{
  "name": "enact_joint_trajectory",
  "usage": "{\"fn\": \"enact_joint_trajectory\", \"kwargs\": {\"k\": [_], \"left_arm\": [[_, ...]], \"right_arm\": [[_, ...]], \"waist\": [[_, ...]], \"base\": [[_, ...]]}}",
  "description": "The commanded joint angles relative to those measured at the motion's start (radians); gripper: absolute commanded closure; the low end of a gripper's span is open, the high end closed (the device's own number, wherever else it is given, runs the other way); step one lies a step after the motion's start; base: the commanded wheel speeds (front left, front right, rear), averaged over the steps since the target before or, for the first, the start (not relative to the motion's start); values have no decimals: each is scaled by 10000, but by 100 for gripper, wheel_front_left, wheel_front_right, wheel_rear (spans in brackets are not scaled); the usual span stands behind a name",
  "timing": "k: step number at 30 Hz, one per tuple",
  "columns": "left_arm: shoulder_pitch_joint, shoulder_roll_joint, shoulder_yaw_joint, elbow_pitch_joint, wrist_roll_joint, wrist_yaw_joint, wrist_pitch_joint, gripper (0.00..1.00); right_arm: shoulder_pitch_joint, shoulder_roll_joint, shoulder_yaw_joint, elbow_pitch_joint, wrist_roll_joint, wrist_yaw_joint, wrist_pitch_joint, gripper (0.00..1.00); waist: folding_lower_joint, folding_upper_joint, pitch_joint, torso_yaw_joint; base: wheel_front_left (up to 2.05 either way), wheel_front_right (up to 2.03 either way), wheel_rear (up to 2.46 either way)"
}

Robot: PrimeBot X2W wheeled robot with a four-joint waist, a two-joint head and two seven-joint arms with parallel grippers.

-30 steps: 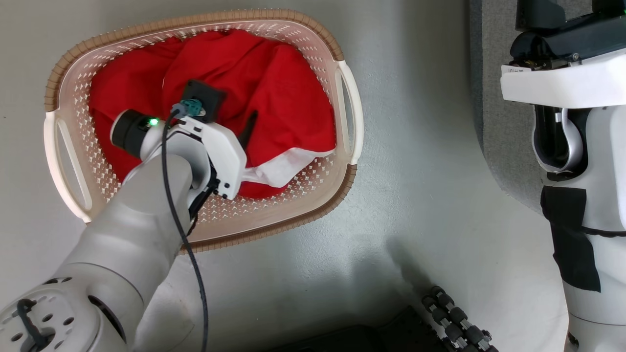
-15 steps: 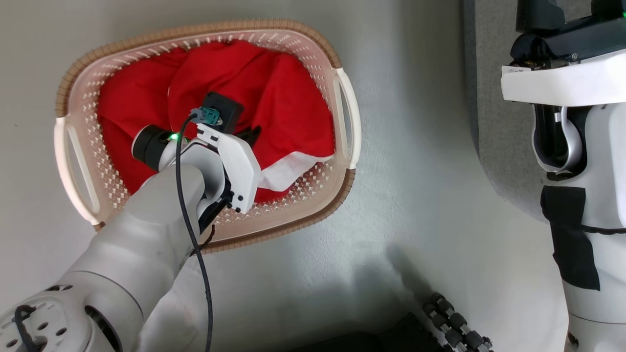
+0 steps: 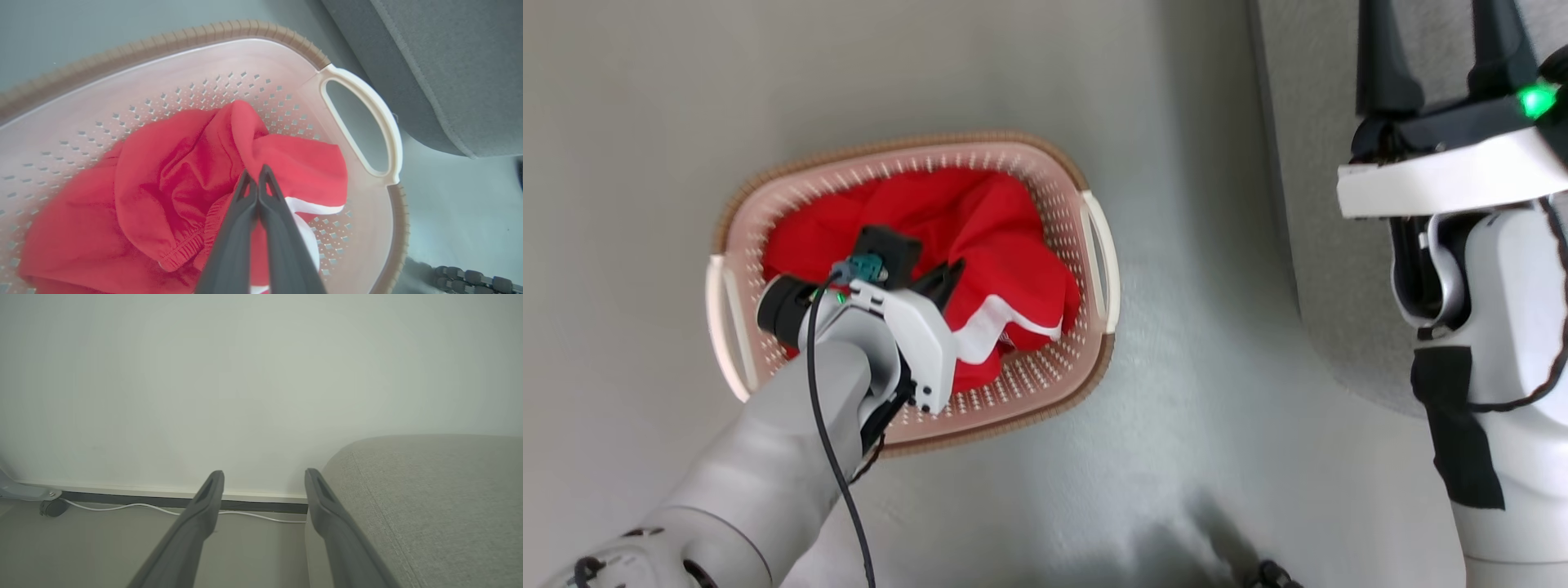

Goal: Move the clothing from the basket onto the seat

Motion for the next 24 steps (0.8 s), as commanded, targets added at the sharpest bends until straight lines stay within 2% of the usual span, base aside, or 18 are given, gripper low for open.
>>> {"fn": "enact_joint_trajectory", "kwargs": {"k": [1,8,11,17,18,24], "left_arm": [[266,41,102,-24,-121,-41,-161,100],[907,-13,275,-42,-331,-42,-371,100],[1100,20,752,-343,-151,-42,-379,100],[1912,128,2180,-1140,886,-42,-382,100],[2231,139,2737,-1430,1329,-40,-383,100],[3035,205,4379,-2497,2754,-21,-383,100]], "right_arm": [[419,78,84,-128,-85,40,-59,0],[1095,78,-77,317,-377,40,-59,0],[1417,78,-171,506,-489,40,-59,0],[2191,78,-270,876,-615,40,-59,0],[2486,78,-316,970,-603,40,-59,0],[3293,78,-357,1206,-514,40,-59,0]], "waist": [[0,0,-693,169],[0,0,-2131,542],[0,0,-2729,735],[0,0,-3942,1136],[0,0,-4330,1278],[0,0,-5348,1648]], "base": [[0,0,0],[0,0,0],[0,0,0],[0,0,0],[0,0,0],[0,0,0]]}}
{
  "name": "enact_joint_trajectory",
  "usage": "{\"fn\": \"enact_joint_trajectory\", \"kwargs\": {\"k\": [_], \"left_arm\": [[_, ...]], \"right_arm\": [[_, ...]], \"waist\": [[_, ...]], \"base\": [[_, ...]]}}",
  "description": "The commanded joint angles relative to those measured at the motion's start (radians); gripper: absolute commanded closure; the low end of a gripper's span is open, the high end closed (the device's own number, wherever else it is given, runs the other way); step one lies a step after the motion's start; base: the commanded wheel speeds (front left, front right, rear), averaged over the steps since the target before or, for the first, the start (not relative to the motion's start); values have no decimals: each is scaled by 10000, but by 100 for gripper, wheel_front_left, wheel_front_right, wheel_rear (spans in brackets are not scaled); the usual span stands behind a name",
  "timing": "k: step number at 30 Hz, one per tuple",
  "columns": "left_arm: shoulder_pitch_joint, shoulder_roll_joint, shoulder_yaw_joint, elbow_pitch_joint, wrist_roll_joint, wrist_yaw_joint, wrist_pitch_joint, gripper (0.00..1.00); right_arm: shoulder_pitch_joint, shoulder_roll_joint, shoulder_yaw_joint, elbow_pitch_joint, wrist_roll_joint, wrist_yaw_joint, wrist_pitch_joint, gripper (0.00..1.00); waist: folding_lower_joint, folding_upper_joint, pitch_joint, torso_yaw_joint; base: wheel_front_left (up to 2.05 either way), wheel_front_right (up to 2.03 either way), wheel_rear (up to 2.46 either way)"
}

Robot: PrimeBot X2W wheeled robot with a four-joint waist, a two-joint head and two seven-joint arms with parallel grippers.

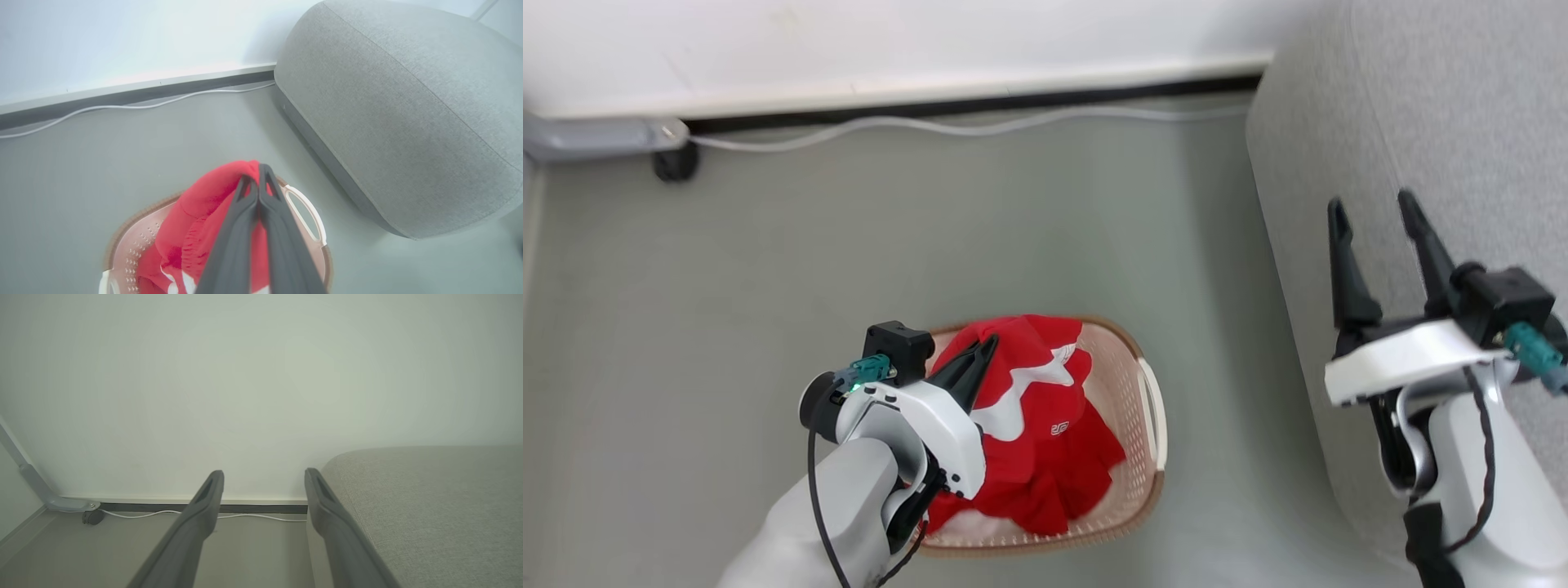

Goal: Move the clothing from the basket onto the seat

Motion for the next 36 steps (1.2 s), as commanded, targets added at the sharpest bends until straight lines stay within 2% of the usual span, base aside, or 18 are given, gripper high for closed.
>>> {"fn": "enact_joint_trajectory", "kwargs": {"k": [1,8,15,25,36], "left_arm": [[199,190,793,-600,557,-20,-132,100],[720,158,2063,-1759,1759,-25,-133,100],[734,76,2867,-3101,2693,-36,-133,100],[60,284,3009,-4789,3110,-40,-133,100],[-840,213,2951,-5221,3126,-41,-133,100]], "right_arm": [[339,60,207,-135,60,40,-59,0],[891,60,243,-5,191,40,-59,0],[1327,61,288,163,285,40,-59,0],[1699,61,308,246,391,40,-59,0],[1812,61,382,335,495,40,-59,0]], "waist": [[0,-1,-863,459],[0,-1,-1594,702],[0,-1,-2175,889],[0,-1,-2481,987],[0,-1,-2520,1011]], "base": [[0,0,0],[0,0,0],[0,0,0],[0,0,0],[0,0,0]]}}
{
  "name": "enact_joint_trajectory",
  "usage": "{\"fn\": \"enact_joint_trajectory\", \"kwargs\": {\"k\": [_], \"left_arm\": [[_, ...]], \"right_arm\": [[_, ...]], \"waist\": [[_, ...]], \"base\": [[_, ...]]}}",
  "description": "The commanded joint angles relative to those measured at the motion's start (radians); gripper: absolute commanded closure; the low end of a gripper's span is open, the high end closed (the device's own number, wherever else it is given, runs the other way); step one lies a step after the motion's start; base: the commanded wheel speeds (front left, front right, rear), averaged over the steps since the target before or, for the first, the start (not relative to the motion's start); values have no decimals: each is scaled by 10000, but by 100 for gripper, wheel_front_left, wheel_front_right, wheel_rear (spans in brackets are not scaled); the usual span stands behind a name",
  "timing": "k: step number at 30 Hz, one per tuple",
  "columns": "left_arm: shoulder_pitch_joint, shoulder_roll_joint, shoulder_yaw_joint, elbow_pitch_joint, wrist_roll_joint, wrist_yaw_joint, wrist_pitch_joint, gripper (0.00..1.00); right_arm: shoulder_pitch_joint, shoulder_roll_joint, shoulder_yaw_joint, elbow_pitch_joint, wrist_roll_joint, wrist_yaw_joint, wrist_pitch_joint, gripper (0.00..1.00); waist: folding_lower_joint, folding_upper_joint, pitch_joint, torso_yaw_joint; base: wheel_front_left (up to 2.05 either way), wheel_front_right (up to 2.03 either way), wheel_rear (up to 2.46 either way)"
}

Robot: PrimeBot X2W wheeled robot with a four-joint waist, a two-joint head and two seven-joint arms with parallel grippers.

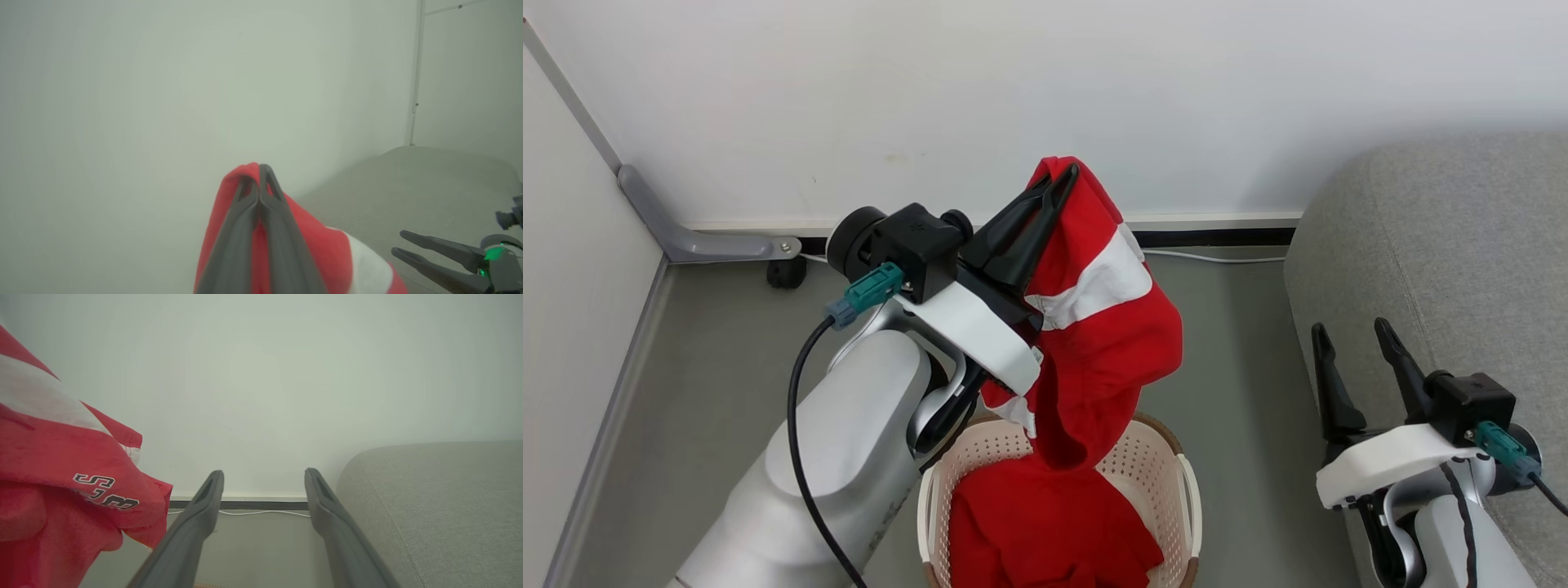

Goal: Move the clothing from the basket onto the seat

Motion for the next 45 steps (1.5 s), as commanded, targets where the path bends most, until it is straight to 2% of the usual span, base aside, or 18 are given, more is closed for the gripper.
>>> {"fn": "enact_joint_trajectory", "kwargs": {"k": [1,6,12,17,21,24,29,36,37,38,39,45], "left_arm": [[-615,159,327,-272,48,-41,-87,100],[-676,145,327,-225,56,-41,-87,100],[-602,111,285,-168,51,-42,-87,100],[-586,77,271,-130,29,-42,-87,100],[-595,47,267,-104,9,-42,-87,100],[-607,4,221,-97,-13,-42,-87,100],[-581,-85,117,-122,-47,-42,-87,100],[-514,-157,-56,-128,-132,-42,-87,100],[-494,-162,-77,-111,-147,-42,-88,100],[-477,-167,-98,-95,-162,-42,-88,100],[-465,-174,-122,-87,-171,-42,-88,100],[-348,-179,-162,-7,-211,-42,-88,100]], "right_arm": [[-72,15,288,-163,95,40,-61,0],[-183,15,591,-425,378,40,-61,0],[-332,15,1370,-1453,1090,40,-61,0],[-492,-29,2560,-2837,1844,40,-61,0],[-579,-368,3572,-3330,2232,40,-61,0],[-707,-617,4378,-3070,2425,40,-61,0],[-1116,-888,5554,-1768,2708,40,-61,0],[-1898,-690,6148,-464,2981,40,-61,0],[-1971,-652,6179,-376,3007,40,-61,18],[-2038,-620,6199,-311,3033,40,-61,69],[-2092,-601,6205,-268,3045,40,-61,100],[-2119,-588,6033,-261,3090,40,-61,100]], "waist": [[0,0,-9,-22],[0,0,-16,-101],[0,0,59,-172],[0,0,151,-213],[0,0,195,-197],[0,0,203,-152],[0,0,172,-34],[0,0,142,162],[0,0,147,185],[0,0,157,203],[0,0,170,224],[0,0,196,245]], "base": [[0,0,0],[0,0,0],[0,0,0],[0,0,0],[0,0,0],[0,0,0],[0,0,0],[0,0,0],[0,0,0],[0,0,0],[0,0,0],[0,0,0]]}}
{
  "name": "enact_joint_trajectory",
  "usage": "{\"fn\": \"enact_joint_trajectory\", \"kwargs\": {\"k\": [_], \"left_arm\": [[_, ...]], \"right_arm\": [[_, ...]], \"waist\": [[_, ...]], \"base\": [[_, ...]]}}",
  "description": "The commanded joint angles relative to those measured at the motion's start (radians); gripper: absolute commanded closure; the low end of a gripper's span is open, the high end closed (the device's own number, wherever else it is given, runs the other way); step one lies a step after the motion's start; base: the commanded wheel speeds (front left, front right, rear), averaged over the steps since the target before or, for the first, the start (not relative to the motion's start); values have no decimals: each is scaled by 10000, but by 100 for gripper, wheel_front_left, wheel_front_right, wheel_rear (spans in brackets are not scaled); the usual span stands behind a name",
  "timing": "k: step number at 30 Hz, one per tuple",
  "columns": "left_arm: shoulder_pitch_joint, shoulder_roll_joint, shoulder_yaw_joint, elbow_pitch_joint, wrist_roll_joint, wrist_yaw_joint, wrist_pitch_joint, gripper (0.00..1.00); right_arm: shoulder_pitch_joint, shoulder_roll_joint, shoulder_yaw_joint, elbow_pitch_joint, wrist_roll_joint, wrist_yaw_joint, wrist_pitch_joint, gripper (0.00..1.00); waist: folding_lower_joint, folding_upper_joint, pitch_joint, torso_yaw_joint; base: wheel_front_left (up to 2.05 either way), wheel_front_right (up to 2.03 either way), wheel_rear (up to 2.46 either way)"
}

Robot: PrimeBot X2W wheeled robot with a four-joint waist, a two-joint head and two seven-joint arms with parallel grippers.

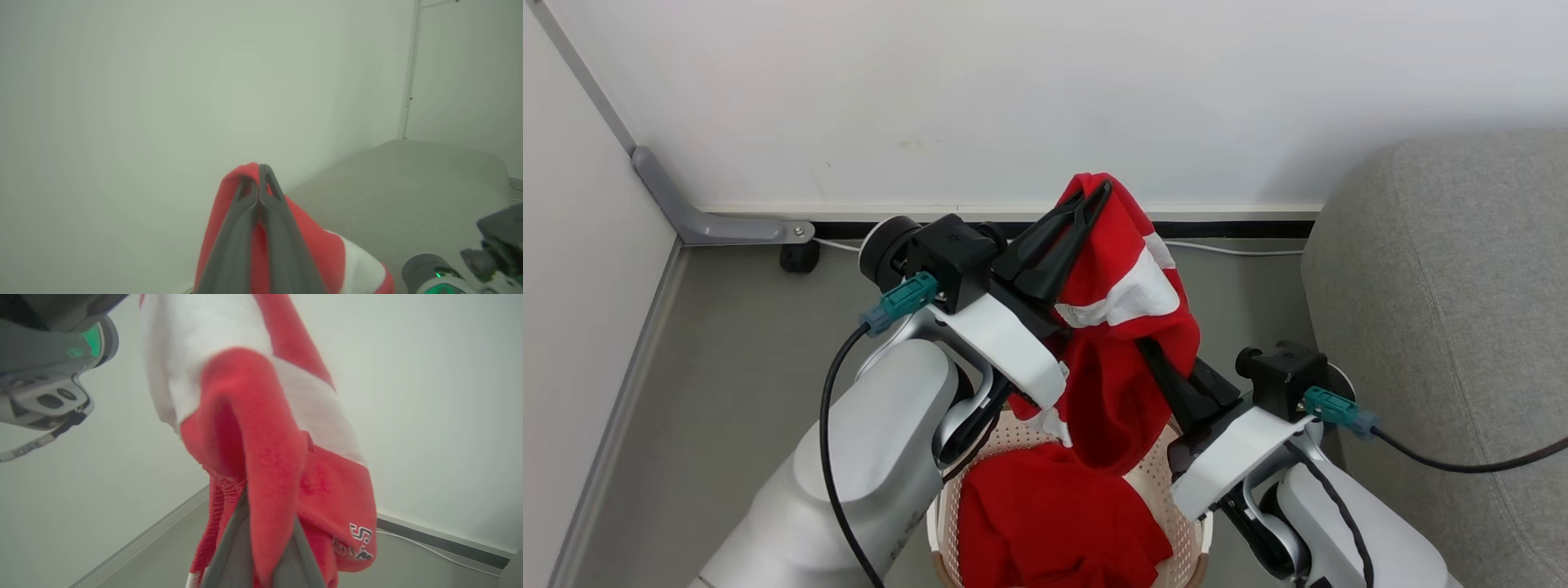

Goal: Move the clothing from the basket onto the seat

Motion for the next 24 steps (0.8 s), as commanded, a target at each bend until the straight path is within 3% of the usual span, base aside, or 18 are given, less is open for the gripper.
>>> {"fn": "enact_joint_trajectory", "kwargs": {"k": [1,4,5,6,7,24], "left_arm": [[-208,169,349,-187,-64,-40,-61,100],[-137,173,405,-176,-17,-40,-61,100],[-51,169,424,-167,12,-40,-61,60],[-6,169,432,-175,27,-40,-61,9],[51,177,419,-175,37,-40,-61,0],[989,523,-315,-227,8,-40,-61,0]], "right_arm": [[-140,126,-46,-249,11,37,-61,100],[-34,120,-328,-421,-92,37,-61,100],[58,132,-581,-582,-147,37,-61,100],[106,137,-734,-681,-171,37,-61,100],[152,133,-891,-785,-225,37,-61,100],[559,-18,-3679,-2564,-1099,37,-61,100]], "waist": [[0,0,-3,-21],[0,0,-5,-74],[0,0,-15,-117],[0,0,-15,-141],[0,0,-16,-167],[0,0,66,-885]], "base": [[0,0,0],[0,0,0],[0,0,0],[0,0,0],[0,0,0],[0,0,0]]}}
